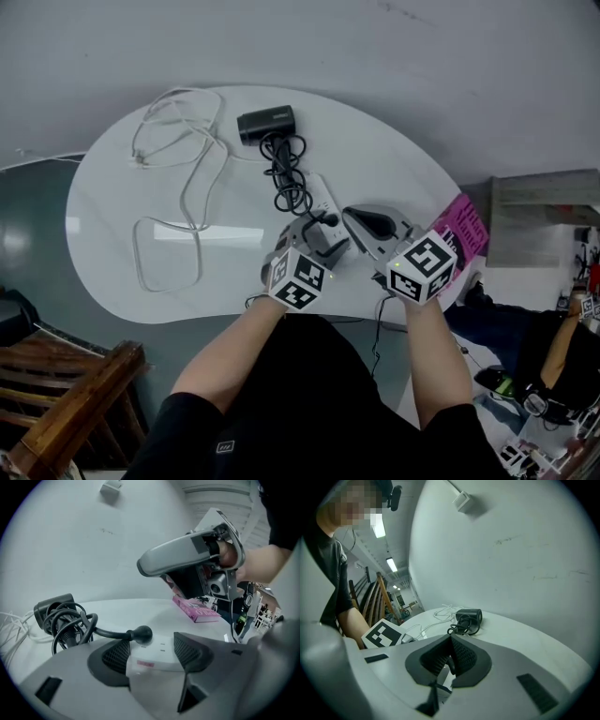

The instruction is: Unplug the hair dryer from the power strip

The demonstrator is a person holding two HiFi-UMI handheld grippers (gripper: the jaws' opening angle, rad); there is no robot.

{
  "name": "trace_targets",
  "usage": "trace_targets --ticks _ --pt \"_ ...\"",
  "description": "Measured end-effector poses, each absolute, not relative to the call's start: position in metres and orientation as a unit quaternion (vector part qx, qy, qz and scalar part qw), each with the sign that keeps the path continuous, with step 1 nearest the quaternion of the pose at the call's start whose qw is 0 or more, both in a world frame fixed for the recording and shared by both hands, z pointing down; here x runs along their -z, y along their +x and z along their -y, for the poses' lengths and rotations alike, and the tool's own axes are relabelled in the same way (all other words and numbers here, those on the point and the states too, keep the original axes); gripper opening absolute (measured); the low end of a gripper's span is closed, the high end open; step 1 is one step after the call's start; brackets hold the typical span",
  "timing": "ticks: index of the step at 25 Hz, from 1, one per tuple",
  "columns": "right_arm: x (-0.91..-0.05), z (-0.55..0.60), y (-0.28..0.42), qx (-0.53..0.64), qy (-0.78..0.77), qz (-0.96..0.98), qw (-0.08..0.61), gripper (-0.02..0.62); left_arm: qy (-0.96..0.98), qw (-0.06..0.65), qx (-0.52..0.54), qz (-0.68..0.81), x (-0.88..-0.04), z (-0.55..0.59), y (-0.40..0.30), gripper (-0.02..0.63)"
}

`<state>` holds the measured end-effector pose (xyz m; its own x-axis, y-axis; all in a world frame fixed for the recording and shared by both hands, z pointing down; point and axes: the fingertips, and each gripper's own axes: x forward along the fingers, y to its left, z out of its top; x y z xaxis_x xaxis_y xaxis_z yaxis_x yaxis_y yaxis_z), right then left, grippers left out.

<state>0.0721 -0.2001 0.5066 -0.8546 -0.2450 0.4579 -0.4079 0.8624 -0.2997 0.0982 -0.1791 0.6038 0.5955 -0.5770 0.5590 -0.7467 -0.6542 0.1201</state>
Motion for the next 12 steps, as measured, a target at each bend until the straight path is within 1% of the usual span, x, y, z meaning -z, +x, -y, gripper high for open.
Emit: trace_targets --ticks 4,8,12 --pt "-0.518 0.196 0.086 -0.213 0.190 0.936 0.209 0.034 0.873 0.177 -0.251 0.378 -0.605 0.179 0.095 0.285" --pt "-0.522 0.189 0.096 -0.208 0.204 0.932 0.217 0.034 0.871 0.200 -0.245 0.376 -0.603 0.171 0.090 0.284" --pt "-0.541 0.174 0.084 -0.157 0.160 0.932 0.285 0.048 0.874 0.206 -0.231 0.375 -0.597 0.167 0.086 0.282"
